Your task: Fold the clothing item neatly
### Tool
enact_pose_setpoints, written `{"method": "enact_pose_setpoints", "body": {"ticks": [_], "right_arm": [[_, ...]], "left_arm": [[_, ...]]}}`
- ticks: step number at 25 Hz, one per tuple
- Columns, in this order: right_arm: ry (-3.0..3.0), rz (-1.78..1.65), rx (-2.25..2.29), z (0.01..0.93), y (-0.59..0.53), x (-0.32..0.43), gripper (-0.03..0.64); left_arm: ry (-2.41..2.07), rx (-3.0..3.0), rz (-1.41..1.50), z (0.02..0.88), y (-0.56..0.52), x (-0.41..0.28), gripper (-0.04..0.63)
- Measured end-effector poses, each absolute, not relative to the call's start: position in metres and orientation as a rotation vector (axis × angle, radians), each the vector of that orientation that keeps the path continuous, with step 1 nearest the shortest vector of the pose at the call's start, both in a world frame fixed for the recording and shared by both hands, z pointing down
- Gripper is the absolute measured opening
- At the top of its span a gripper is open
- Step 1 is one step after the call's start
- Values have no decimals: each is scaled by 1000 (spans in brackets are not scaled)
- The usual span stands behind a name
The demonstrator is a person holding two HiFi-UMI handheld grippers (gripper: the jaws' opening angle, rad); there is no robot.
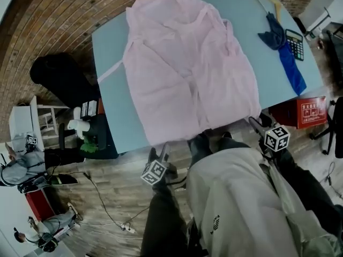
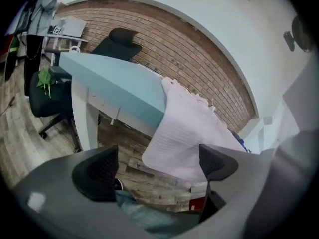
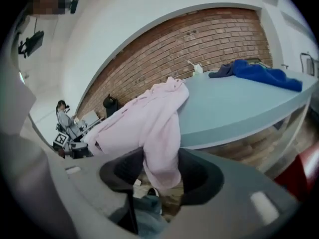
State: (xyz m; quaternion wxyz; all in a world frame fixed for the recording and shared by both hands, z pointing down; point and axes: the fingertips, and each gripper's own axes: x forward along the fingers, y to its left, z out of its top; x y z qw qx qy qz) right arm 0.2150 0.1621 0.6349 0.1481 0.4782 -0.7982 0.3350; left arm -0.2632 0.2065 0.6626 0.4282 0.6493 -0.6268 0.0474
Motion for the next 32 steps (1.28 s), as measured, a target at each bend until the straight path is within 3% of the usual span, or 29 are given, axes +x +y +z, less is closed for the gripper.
{"method": "enact_pose_setpoints", "body": {"ticks": [7,12,15,16,32], "right_arm": [[-2300,1001,1370,639,158,207,203],[-2282,1014,1353,633,161,204,177],[-2305,938,1300,622,164,196,49],[-2313,917,1277,618,165,194,43],[-2359,1079,1038,506,213,207,35]], "left_arm": [[-1434,1698,29,669,197,-254,527],[-1389,1819,74,654,194,-232,298],[-1415,1818,80,649,198,-231,54],[-1420,1807,85,648,200,-232,20],[-1144,1750,-75,506,263,-205,17]]}}
